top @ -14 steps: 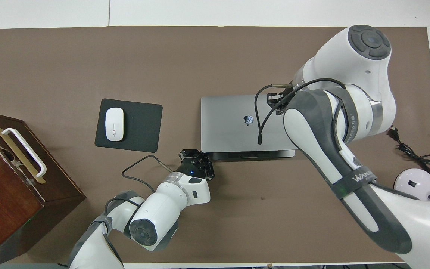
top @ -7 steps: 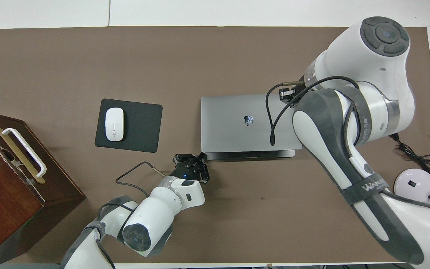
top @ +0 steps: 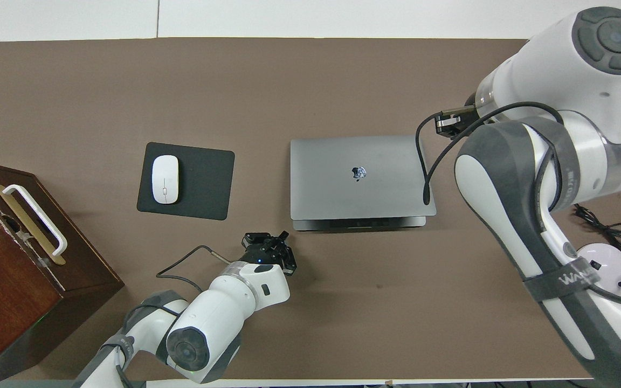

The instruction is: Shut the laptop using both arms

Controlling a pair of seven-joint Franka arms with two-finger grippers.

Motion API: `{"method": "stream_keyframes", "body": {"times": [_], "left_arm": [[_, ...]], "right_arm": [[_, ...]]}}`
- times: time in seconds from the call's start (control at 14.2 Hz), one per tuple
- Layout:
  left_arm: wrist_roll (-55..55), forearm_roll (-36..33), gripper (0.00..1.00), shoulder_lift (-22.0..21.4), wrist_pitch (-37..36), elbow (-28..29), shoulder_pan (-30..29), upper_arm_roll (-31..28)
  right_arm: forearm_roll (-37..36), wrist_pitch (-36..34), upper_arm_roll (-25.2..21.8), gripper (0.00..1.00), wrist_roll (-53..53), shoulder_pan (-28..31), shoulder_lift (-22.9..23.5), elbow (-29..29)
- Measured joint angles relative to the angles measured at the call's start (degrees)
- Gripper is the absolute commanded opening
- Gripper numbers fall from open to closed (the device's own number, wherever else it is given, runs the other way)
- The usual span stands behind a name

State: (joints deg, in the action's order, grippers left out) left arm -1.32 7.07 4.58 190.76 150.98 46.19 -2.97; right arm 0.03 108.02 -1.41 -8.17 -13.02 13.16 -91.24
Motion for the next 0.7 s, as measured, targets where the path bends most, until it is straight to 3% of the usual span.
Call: {"method": "stream_keyframes", "body": {"times": [0.35, 0.49, 0.56, 0.7], "left_arm": [[0.3, 0.1, 0.0, -14.0, -19.5, -0.4, -1.4, -0.6], [0.4, 0.1, 0.0, -18.5, -29.3, -2.4, -3.2, -0.7], [0.3, 0.1, 0.0, -20.5, -35.1, -4.4, -4.3, -0.8], [0.3, 0.1, 0.0, -24.0, -46.4, -8.8, -6.4, -0.8]], "right_arm": [[-0.1, -2.3, -3.9, 0.04, 3.3, 0.2, -3.6, 0.1], [-0.1, -3.5, -5.0, 0.22, 3.5, 0.2, -5.4, 0.1], [-0.1, -4.1, -5.5, 0.37, 4.1, 0.2, -6.2, 0.1], [-0.2, -4.8, -6.7, 0.85, 6.4, 0.2, -7.5, 0.1]]}}
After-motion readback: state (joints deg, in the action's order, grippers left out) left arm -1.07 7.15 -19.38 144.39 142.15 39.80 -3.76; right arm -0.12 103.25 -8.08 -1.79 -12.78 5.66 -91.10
